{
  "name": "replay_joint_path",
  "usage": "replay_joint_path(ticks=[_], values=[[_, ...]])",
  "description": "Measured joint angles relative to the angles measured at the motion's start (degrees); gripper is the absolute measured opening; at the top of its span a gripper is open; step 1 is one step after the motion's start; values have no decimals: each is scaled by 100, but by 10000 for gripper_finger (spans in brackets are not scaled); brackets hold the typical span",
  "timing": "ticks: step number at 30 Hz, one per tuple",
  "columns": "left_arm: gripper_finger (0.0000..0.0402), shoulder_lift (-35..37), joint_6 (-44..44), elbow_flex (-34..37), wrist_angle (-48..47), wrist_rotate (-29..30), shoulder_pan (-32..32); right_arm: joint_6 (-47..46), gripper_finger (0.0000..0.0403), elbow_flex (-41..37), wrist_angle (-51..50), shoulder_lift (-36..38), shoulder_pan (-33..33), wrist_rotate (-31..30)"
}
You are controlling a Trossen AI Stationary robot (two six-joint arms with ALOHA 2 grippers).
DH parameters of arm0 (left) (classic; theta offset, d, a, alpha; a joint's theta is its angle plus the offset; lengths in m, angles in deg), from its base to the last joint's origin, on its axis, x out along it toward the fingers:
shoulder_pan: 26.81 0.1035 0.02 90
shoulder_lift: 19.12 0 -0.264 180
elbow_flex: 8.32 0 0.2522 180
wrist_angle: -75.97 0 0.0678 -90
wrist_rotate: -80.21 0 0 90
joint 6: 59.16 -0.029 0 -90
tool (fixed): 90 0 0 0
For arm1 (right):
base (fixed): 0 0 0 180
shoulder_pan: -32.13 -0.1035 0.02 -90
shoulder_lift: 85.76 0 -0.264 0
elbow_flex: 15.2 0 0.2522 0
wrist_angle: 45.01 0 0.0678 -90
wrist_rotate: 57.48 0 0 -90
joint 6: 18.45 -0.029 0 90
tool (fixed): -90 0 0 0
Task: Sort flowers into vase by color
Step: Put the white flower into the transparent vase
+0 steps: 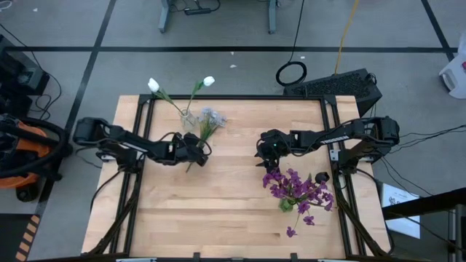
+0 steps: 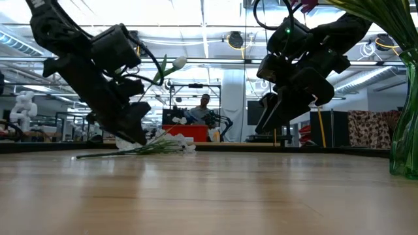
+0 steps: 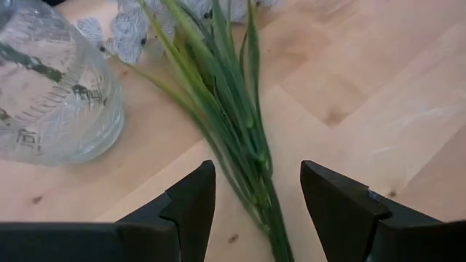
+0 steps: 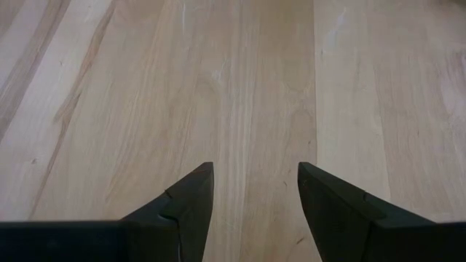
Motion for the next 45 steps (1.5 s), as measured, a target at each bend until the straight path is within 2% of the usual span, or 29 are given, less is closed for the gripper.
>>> replay_joint_path(ticks=[8, 26, 29, 39, 45], values=[[207, -379, -52, -2, 512, 258, 28, -4, 192, 0, 2, 0, 0, 0], [202, -812, -151, -2, 809, 256, 171, -15, 192, 0, 2, 0, 0, 0], [181, -812, -154, -2, 877, 197, 171, -15, 192, 0, 2, 0, -2, 0], [75, -812, -153, -2, 893, 147, 166, -15, 192, 0, 0, 0, -2, 0], [36, -812, -157, -2, 929, 144, 161, -15, 192, 0, 0, 0, -2, 0]])
